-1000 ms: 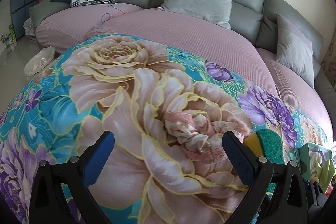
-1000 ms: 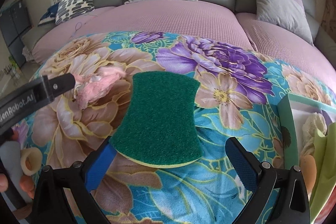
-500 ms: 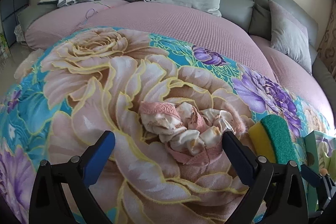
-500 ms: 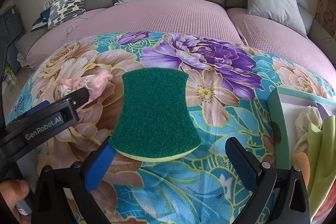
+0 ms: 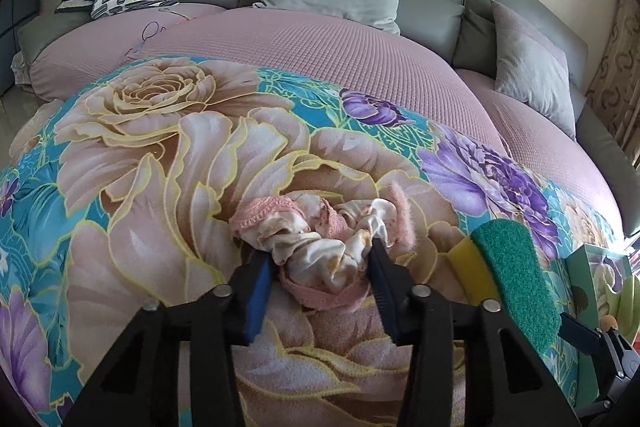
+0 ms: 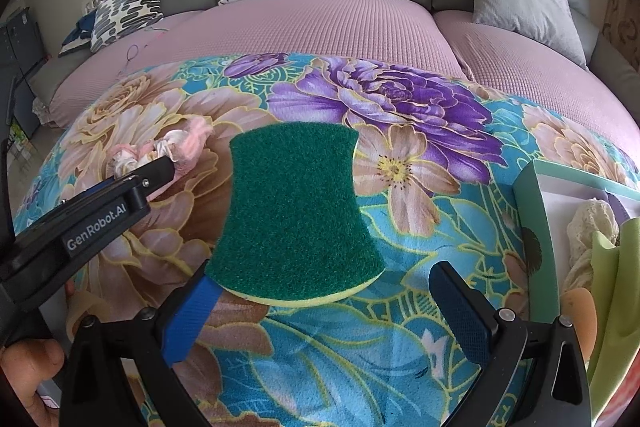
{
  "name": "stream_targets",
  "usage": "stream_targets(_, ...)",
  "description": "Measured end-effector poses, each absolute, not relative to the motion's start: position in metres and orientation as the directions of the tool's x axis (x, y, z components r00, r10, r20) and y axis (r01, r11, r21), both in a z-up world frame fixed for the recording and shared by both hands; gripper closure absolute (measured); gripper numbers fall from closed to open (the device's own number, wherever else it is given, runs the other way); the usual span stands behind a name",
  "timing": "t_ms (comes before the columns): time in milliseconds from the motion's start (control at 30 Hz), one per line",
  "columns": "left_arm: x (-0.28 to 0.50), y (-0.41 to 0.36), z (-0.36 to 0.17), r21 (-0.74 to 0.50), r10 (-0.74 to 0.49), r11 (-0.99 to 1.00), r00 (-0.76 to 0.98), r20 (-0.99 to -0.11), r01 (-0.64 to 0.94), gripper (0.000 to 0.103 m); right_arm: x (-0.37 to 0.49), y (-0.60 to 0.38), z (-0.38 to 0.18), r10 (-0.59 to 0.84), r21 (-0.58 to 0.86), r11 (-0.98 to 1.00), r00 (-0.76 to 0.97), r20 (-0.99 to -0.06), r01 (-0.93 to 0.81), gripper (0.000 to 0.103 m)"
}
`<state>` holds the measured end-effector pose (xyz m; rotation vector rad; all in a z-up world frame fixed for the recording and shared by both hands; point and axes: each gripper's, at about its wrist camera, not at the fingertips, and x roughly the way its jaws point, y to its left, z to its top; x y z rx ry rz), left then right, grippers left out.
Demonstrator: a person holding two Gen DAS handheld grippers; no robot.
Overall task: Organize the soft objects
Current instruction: 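Lift the sponge with the right tool while the left tool grasps the pink lace scrunchie, then carry the scrunchie and sponge over the tray with both tools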
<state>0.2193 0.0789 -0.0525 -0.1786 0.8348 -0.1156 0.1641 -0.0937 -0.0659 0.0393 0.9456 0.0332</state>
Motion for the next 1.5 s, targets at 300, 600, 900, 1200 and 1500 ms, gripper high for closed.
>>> stream_targets(300,0.216,0.073,-0.049,-0.222,-0.207,0.973,0.662,-0.720,0.064,0.084,0.165,-0.093,-0.067,0.048,0.048,0.999,0.587,-0.808,-0.015,0.000)
stream_targets(600,0.207,0.084,-0.034,-0.228,-0.178,0.974,0.675,-0.716,0.014,0.085,0.168,-0.095,-0.071,0.059,0.054,0.998,0.612,-0.789,-0.026,0.000)
stream_targets(900,0.196,0.092,-0.019,-0.246,-0.164,0.969,0.652,-0.740,-0.035,0.085,0.170,-0.091,-0.073,0.051,0.033,0.999,0.638,-0.768,-0.041,0.000)
stream_targets(1200,0.177,0.090,-0.001,-0.238,-0.156,0.971,0.663,-0.732,-0.035,0.085,0.165,-0.090,-0.067,0.118,0.074,0.993,0.658,-0.744,-0.095,0.027)
stream_targets(1500,0.162,0.073,0.011,-0.230,-0.171,0.973,0.674,-0.719,0.002,0.085,0.151,-0.099,-0.047,0.114,0.085,0.994,0.687,-0.717,-0.076,0.028)
